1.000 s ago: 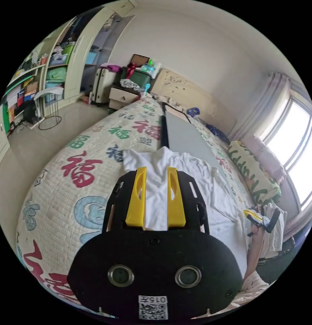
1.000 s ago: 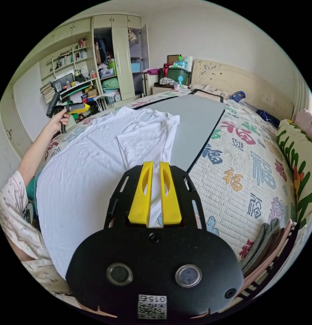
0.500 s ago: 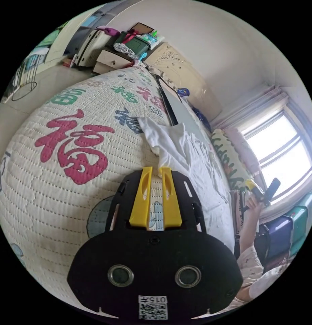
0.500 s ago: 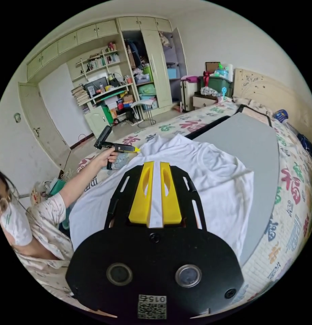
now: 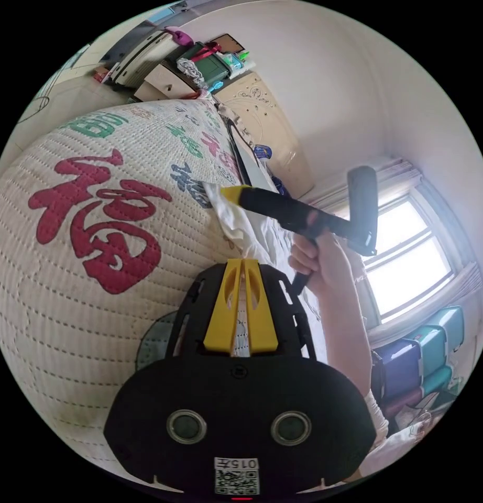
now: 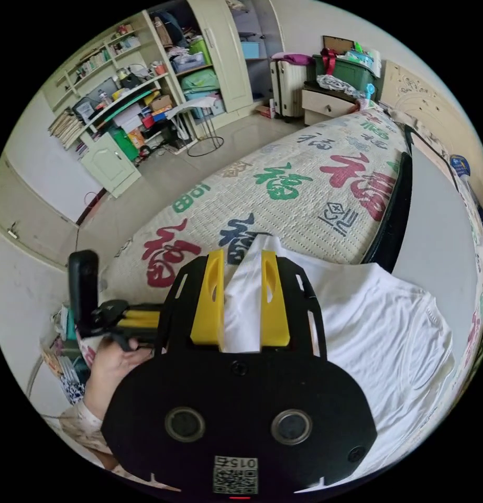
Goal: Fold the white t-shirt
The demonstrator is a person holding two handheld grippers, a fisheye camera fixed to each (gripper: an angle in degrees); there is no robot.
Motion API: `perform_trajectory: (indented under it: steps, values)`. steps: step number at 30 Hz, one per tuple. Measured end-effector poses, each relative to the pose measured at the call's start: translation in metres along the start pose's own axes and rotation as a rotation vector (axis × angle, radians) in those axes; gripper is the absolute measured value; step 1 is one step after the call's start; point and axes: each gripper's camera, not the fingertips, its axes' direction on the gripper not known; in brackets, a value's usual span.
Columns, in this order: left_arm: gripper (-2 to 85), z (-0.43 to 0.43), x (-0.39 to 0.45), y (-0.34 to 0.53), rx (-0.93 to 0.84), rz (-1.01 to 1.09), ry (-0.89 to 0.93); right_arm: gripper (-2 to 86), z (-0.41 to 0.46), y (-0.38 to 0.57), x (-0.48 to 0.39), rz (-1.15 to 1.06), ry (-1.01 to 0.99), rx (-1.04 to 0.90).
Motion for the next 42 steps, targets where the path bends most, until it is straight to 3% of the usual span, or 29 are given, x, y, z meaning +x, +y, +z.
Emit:
perform_trajectory:
  steps: [7, 15, 19, 26, 28, 32, 42]
  values:
    - [-0.8, -0.014, 0.008, 0.017, 0.019, 0.002, -0.032, 1.6, 0.022, -0.027, 0.006, 0.060, 0.159, -0.042]
    - [-0.8, -0.028, 0.079, 0.067, 0.109, 0.371, -0.139, -0.5, -0.116, 0.050, 0.060, 0.072, -0.007, 0.262]
    - [-0.7, -0.009, 0.108, 0.102, 0.010, 0.613, -0.071, -0.5, -0.178, 0.136, 0.093, 0.040, 0.044, 0.319]
    - [-0.5, 0.059, 0.124, 0.163, -0.259, 0.950, -0.189, 0.2, -0.211, 0.240, 0.134, 0.007, 0.014, 0.262]
    - [-0.4, 0.069, 0.120, 0.174, -0.296, 0.995, -0.201, 0.8, -0.214, 0.257, 0.139, -0.007, 0.050, 0.299]
    - [-0.2, 0.075, 0.099, 0.184, -0.302, 1.025, -0.213, 2.7, -0.223, 0.259, 0.168, -0.013, -0.016, 0.178]
    - [0.9, 0.101, 0.041, 0.202, -0.390, 1.153, -0.256, 1.7, -0.266, 0.269, 0.213, 0.087, -0.013, 0.254]
